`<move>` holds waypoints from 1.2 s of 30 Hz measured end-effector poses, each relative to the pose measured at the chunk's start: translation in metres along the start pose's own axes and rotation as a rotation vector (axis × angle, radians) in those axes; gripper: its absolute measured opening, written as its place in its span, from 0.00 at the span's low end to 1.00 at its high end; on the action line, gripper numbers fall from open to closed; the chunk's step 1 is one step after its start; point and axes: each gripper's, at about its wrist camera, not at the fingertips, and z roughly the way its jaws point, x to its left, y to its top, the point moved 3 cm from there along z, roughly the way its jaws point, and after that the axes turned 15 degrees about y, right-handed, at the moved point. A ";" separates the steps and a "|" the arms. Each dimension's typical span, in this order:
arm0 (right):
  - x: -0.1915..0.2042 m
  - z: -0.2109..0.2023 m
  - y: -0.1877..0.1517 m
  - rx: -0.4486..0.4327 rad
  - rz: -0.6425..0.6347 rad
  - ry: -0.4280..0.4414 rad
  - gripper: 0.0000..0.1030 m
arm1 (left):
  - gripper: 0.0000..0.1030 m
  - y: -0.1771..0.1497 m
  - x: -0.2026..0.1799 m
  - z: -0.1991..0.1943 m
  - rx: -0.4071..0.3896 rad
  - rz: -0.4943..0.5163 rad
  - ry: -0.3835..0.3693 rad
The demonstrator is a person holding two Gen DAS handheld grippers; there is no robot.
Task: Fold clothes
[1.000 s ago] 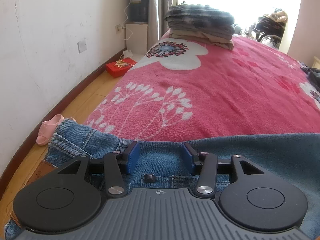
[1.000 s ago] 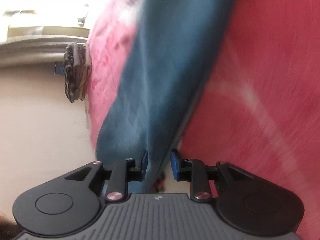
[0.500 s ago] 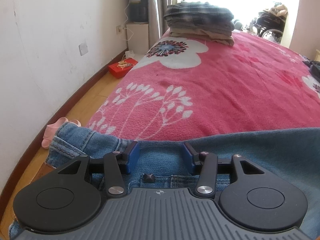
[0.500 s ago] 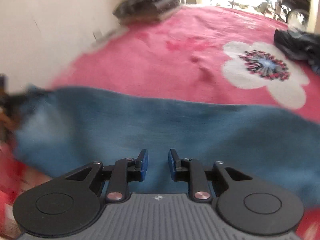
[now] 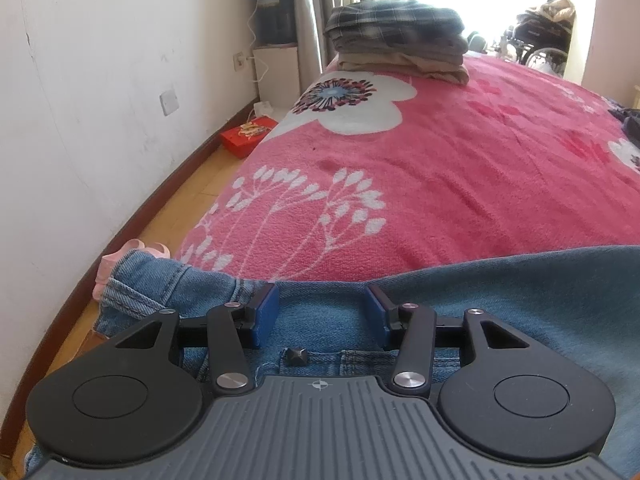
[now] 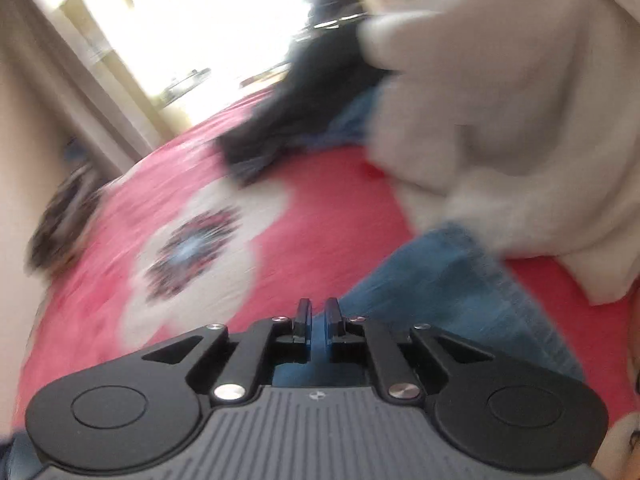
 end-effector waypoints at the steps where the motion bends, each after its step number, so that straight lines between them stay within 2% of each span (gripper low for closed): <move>1: 0.014 0.003 -0.009 0.052 -0.034 0.062 0.07 | 0.47 0.000 0.000 0.000 -0.001 0.002 0.003; 2: 0.029 0.005 -0.019 0.105 -0.079 0.116 0.07 | 0.47 0.000 -0.001 -0.001 -0.002 0.003 0.006; 4: 0.048 0.012 -0.039 0.210 -0.186 0.143 0.07 | 0.47 0.000 -0.002 -0.001 -0.003 0.006 0.014; 6: 0.044 0.017 -0.050 0.274 -0.268 0.090 0.06 | 0.48 -0.001 -0.003 -0.002 -0.009 0.016 0.024; 7: 0.031 0.014 -0.049 0.262 -0.284 0.052 0.00 | 0.48 -0.001 -0.004 -0.002 -0.012 0.021 0.029; 8: 0.015 0.009 -0.043 0.237 -0.261 0.012 0.00 | 0.48 -0.001 -0.005 -0.003 -0.015 0.025 0.033; 9: -0.007 -0.001 -0.031 0.178 -0.176 -0.045 0.00 | 0.48 -0.001 -0.005 -0.003 -0.017 0.025 0.036; 11: -0.049 -0.029 -0.008 0.015 0.000 -0.204 0.02 | 0.48 -0.002 -0.005 -0.003 -0.018 0.024 0.038; 12: -0.063 -0.045 -0.002 -0.063 0.061 -0.276 0.06 | 0.48 -0.002 -0.004 -0.003 -0.018 0.023 0.038; 13: -0.071 -0.061 0.002 -0.136 0.129 -0.296 0.06 | 0.48 -0.002 -0.005 -0.003 -0.018 0.023 0.038; 15: -0.066 -0.082 0.000 -0.218 0.229 -0.244 0.12 | 0.48 -0.002 -0.005 -0.003 -0.018 0.026 0.039; 16: -0.061 -0.091 -0.002 -0.247 0.270 -0.212 0.21 | 0.48 -0.001 -0.005 -0.003 -0.018 0.025 0.038; 17: -0.058 -0.094 -0.005 -0.260 0.310 -0.197 0.33 | 0.48 -0.001 -0.005 -0.003 -0.018 0.024 0.037; 19: -0.058 -0.087 -0.016 -0.242 0.389 -0.209 0.39 | 0.48 -0.001 -0.004 -0.003 -0.018 0.023 0.036; 27: -0.058 -0.058 -0.055 -0.179 0.691 -0.252 0.41 | 0.48 -0.002 -0.001 -0.003 -0.019 0.001 0.018; 34: -0.091 -0.050 -0.056 -0.360 0.744 -0.185 0.41 | 0.48 -0.002 0.001 -0.002 -0.020 -0.009 0.006; 36: -0.091 -0.055 -0.057 -0.403 0.729 -0.173 0.36 | 0.48 -0.002 0.000 -0.002 -0.020 -0.010 0.005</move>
